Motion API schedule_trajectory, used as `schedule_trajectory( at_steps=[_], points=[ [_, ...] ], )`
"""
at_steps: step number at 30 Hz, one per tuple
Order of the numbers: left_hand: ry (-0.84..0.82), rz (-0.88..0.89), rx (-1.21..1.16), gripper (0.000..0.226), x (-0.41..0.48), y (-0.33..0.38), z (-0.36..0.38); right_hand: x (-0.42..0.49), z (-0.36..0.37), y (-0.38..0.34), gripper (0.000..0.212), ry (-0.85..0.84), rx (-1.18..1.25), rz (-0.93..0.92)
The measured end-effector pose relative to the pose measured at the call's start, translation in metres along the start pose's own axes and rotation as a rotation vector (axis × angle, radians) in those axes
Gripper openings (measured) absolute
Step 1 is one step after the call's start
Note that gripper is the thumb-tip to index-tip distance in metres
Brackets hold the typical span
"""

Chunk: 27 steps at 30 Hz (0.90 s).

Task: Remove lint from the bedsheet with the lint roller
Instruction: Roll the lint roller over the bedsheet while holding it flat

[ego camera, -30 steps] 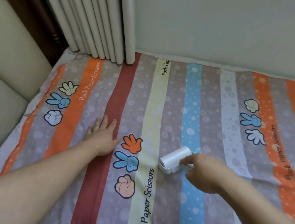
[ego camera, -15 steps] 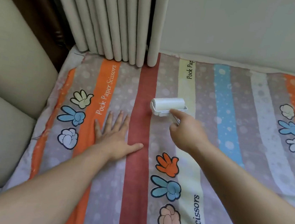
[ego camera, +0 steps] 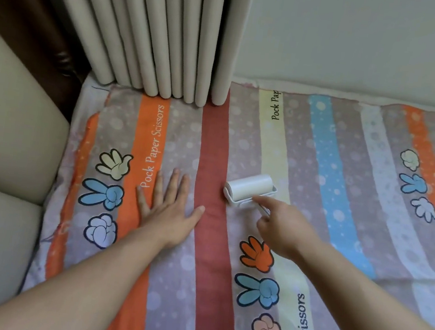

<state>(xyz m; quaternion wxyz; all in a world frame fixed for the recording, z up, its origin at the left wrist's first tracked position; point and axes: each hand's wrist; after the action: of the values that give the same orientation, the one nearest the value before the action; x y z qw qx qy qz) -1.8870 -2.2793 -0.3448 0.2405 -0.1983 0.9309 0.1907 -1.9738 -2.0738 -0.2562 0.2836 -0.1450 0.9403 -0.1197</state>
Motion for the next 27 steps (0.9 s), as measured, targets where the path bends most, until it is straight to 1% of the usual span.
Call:
schedule_trajectory(
  at_steps=[5, 8, 13, 18, 21, 25, 27],
  points=[
    [0.08, -0.012, 0.045, 0.083, 0.0, 0.0, 0.012, -0.026, 0.002, 0.03, 0.056, -0.053, -0.057, -0.039],
    [0.145, -0.013, 0.061, 0.083, 0.002, 0.0, 0.018, -0.045, 0.006, 0.048, 0.055, -0.044, -0.108, -0.064],
    [0.179, -0.043, 0.093, 0.083, -0.002, 0.003, 0.019, -0.069, 0.006, 0.075, 0.056, -0.075, -0.185, -0.088],
    [0.244, -0.042, 0.094, 0.074, -0.014, 0.012, 0.023, -0.097, 0.003, 0.095, 0.056, -0.119, -0.237, -0.092],
    [0.227, -0.037, 0.083, 0.071, -0.024, 0.009, 0.027, -0.105, -0.018, 0.101, 0.054, -0.192, -0.274, -0.091],
    [0.198, -0.065, 0.059, 0.077, -0.021, -0.004, 0.02, -0.105, -0.067, 0.093, 0.045, -0.324, -0.297, -0.037],
    [0.208, -0.085, 0.052, 0.079, -0.018, -0.006, 0.02, -0.1, -0.083, 0.077, 0.043, -0.289, -0.271, -0.037]
  ],
)
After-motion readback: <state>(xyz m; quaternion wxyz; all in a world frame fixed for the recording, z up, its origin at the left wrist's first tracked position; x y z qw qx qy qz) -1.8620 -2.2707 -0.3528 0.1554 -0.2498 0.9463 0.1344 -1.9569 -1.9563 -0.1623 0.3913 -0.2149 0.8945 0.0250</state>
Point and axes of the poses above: each hand's wrist, its own x-axis towards the middle knuckle, its own z-axis out of the palm, y = z × x, and after that the axes turned 1 degree about z, right-handed
